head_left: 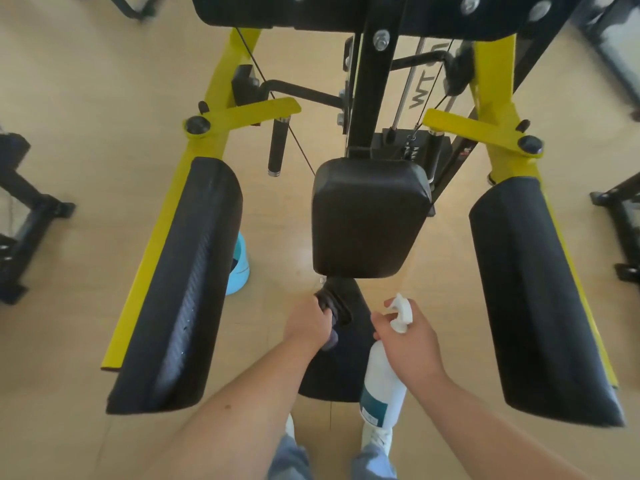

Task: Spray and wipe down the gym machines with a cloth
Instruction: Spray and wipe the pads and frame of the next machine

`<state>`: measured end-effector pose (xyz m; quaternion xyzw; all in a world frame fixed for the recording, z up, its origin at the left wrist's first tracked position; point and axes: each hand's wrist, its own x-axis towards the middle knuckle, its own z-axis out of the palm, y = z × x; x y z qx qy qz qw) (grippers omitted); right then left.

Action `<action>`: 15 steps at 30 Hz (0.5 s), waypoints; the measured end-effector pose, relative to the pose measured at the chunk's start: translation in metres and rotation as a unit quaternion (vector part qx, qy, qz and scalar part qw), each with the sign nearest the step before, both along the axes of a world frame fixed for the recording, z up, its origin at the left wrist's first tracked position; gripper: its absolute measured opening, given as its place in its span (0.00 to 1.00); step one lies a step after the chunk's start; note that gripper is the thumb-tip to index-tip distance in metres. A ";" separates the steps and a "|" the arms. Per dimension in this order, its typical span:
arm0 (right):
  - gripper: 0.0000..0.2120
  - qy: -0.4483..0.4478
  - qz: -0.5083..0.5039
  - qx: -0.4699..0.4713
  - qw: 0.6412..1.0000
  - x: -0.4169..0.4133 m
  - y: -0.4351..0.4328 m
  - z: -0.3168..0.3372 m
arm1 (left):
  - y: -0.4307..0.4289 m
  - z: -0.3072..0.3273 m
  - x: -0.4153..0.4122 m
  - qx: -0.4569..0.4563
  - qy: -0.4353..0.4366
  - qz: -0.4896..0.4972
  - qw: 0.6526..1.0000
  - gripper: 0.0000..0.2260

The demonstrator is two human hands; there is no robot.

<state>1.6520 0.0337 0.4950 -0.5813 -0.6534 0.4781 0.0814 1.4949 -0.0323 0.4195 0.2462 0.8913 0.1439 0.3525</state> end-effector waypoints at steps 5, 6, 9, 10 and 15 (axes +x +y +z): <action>0.07 -0.004 0.007 -0.009 1.000 0.005 -0.002 -0.002 | -0.023 0.004 0.017 0.044 -0.042 0.033 0.998 0.15; 0.07 -0.005 0.010 -0.008 1.000 0.006 -0.003 -0.002 | -0.024 0.006 0.019 0.055 -0.057 0.030 0.996 0.15; 0.08 -0.006 0.016 -0.003 1.000 0.008 -0.004 -0.006 | -0.029 0.011 0.021 0.066 -0.099 0.006 0.993 0.16; 0.08 -0.006 0.019 -0.003 1.000 0.009 -0.004 -0.008 | -0.030 0.011 0.022 0.062 -0.095 -0.010 0.993 0.16; 0.08 -0.001 0.018 -0.022 1.000 0.018 -0.004 -0.022 | -0.037 -0.002 0.024 0.125 -0.037 0.041 0.991 0.12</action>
